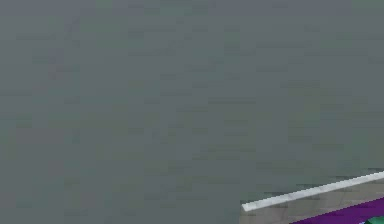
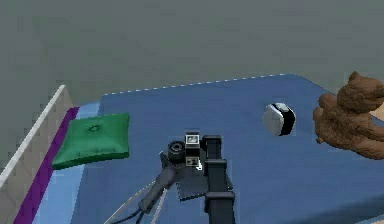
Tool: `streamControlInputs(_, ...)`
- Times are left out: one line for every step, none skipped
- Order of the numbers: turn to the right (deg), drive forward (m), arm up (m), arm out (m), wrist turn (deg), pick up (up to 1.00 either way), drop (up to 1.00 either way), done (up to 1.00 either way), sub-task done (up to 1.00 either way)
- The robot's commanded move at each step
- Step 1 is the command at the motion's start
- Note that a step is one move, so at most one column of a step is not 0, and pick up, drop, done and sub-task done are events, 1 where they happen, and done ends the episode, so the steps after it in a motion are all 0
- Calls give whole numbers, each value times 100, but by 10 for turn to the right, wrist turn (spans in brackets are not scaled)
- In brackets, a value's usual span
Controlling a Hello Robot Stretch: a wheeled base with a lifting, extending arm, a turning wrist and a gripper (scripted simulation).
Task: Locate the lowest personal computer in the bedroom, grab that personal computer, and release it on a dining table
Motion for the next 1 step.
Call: streamControlInputs(0, 0, 0, 0, 450, 0, 0, 0, 0)
